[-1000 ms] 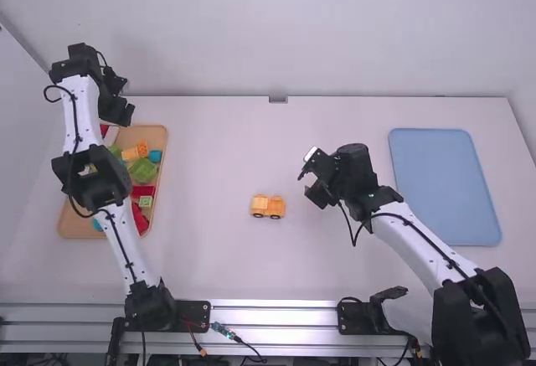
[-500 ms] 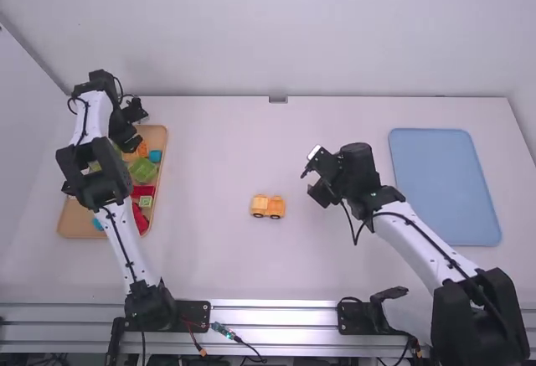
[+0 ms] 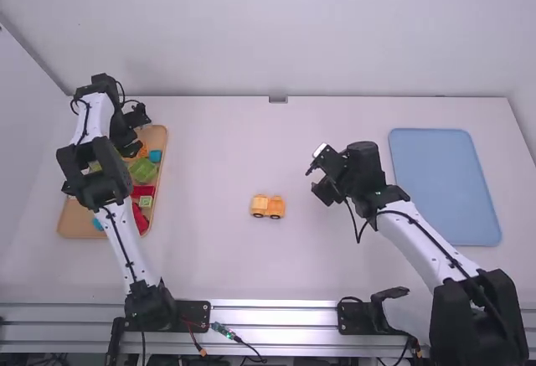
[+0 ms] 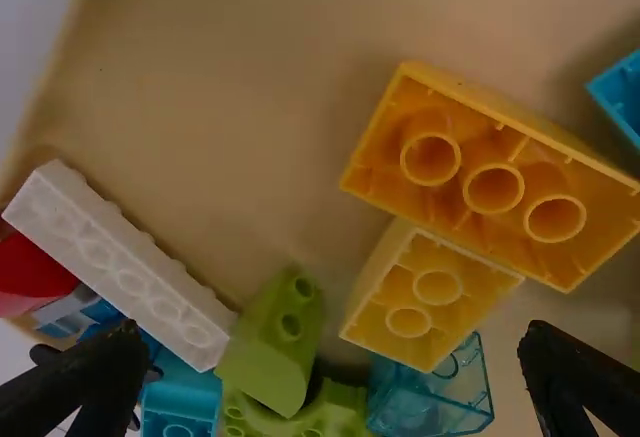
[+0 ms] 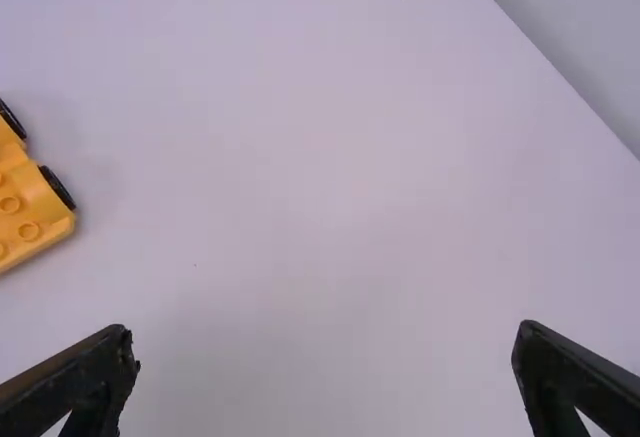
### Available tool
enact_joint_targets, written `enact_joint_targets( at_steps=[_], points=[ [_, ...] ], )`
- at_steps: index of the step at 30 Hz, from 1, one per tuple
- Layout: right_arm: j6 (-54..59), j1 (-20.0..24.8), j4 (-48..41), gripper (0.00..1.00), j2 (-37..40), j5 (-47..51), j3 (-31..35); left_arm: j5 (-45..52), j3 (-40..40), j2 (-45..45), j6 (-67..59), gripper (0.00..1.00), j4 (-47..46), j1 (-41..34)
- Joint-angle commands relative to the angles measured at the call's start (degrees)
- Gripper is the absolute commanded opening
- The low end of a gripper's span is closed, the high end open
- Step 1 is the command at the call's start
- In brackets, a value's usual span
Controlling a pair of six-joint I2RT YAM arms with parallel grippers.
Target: Assemble lego blocks to make yellow taxi
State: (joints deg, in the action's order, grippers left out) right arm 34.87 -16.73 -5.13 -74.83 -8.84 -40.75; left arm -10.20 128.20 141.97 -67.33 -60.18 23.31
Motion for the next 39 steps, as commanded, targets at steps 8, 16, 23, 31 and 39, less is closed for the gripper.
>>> enact_joint_targets(
  at_steps=[8,16,23,31,39],
  points=[
    [-0.61,0.20,0.33,0.99,0.59,-0.33,0.26,-0.68,-0.24,0.33,-0.04,0.99,-1.73,-0.42],
    [-0.59,-0.63,0.57,0.99,0.61,-0.33,0.26,8.00,-0.22,0.33,-11.89,0.99,-7.10,0.09],
    [-0.42,-0.15,0.79,0.99,0.59,-0.35,0.26,7.37,-0.22,0.33,-11.58,0.99,-3.96,0.33],
    [-0.63,-0.17,0.31,0.99,0.59,-0.35,0.26,8.17,-0.22,0.33,-13.88,0.93,-4.31,1.95],
    [-0.61,-0.24,0.42,0.99,0.59,-0.44,0.26,11.69,-0.22,0.35,-17.66,0.93,-6.93,3.37]
  ],
)
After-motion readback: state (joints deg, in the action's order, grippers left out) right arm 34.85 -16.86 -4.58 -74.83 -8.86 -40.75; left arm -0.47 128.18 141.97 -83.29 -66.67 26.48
